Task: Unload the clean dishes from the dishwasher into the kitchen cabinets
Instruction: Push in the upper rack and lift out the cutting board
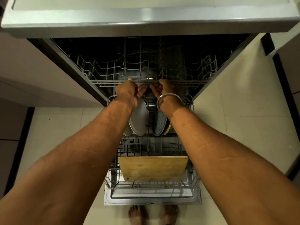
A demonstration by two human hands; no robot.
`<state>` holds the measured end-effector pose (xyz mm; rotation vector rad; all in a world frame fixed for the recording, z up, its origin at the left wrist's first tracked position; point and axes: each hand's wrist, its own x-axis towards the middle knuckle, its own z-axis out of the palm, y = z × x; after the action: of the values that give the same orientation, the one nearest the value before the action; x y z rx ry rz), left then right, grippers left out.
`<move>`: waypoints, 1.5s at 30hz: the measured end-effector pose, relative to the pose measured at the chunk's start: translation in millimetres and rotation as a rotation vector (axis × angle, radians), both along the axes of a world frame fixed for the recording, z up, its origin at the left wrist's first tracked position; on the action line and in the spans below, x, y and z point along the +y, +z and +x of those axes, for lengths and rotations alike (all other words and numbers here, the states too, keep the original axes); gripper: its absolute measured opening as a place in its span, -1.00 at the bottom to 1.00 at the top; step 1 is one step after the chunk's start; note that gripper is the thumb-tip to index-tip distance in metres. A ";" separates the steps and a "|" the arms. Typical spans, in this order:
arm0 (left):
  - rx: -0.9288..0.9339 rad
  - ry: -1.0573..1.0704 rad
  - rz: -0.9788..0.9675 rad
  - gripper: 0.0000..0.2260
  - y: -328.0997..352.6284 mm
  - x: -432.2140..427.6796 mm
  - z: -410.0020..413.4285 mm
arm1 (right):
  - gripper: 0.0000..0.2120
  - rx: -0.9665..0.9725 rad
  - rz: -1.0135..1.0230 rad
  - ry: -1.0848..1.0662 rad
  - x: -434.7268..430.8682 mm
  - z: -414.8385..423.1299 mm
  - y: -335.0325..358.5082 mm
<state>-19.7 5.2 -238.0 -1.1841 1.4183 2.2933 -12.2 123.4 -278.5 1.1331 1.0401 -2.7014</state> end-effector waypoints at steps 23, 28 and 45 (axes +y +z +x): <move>0.017 0.003 0.000 -0.80 0.0 -2.0 -21.2 | -0.54 0.023 0.011 -0.065 3.5 -28.2 -8.6; 0.012 -0.028 -0.009 -0.77 -2.7 -0.8 -1.8 | -0.88 0.011 -0.030 0.025 8.1 -16.0 17.0; -0.036 -0.107 0.017 -0.84 -8.6 -15.1 186.9 | -0.89 -0.074 0.073 0.055 18.2 171.2 12.9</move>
<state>167.2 -9.9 -246.6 -1.1107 1.4107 2.1971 159.0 141.6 -265.6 1.1871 1.1490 -2.5786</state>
